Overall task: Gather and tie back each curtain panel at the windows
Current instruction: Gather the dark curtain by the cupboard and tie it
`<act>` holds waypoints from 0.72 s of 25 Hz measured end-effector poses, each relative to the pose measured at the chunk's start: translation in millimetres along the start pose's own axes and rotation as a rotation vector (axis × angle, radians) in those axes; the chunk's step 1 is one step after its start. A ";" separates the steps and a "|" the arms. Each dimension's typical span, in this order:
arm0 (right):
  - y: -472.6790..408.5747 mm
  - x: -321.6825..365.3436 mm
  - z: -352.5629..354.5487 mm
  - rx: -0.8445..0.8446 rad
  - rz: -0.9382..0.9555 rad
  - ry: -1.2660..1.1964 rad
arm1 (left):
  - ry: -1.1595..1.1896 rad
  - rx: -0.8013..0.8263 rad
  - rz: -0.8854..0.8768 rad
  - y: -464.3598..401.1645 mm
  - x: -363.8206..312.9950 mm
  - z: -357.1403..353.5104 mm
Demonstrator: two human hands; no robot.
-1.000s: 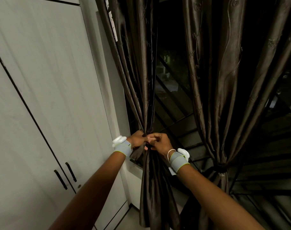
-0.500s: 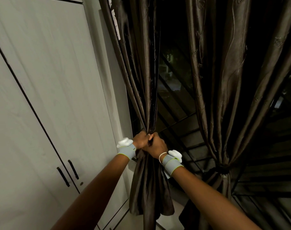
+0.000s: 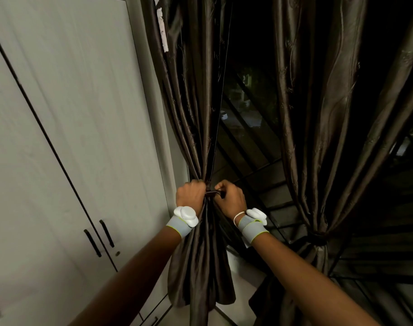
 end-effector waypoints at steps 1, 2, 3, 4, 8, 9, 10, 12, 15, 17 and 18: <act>0.7 3.1 2.0 -0.014 0.028 0.008 | 0.014 -0.047 -0.041 2.1 -1.8 7.9; 1.4 7.4 3.6 -0.029 0.061 0.023 | 0.000 -0.065 -0.092 2.9 -4.1 9.5; 2.1 11.3 5.5 -0.045 0.089 0.040 | -0.031 -0.089 -0.142 5.0 -6.0 10.6; 2.4 15.1 7.6 -0.061 0.112 0.052 | -0.030 -0.129 -0.181 6.0 -6.4 11.1; -1.0 20.8 10.2 -0.083 0.140 0.052 | -0.034 -0.280 -0.310 18.2 -11.7 18.6; -1.9 20.9 9.7 -0.078 0.141 0.049 | -0.031 -0.304 -0.320 20.2 -11.4 20.8; -2.4 20.9 9.2 -0.074 0.141 0.047 | -0.019 -0.321 -0.325 21.2 -10.5 22.5; -1.8 21.1 8.6 -0.073 0.143 0.047 | 0.015 -0.330 -0.315 21.7 -5.4 20.5; -1.0 22.5 9.0 -0.095 0.164 0.037 | 0.126 -0.227 -0.253 18.6 4.1 11.4; -1.4 24.0 11.7 -0.108 0.173 0.031 | 0.236 -0.115 -0.223 13.7 6.9 4.5; -1.7 25.0 13.1 -0.112 0.178 0.040 | 0.296 -0.066 -0.217 11.2 7.8 2.5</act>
Point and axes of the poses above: each hand's wrist, its own y-axis away from the middle knuckle, its own z-axis out of the back of the hand, x = y × z, the point moved 8 cm from there along -y, towards the middle knuckle, and after that the axes turned 7 degrees about y, right-handed, at the moved point
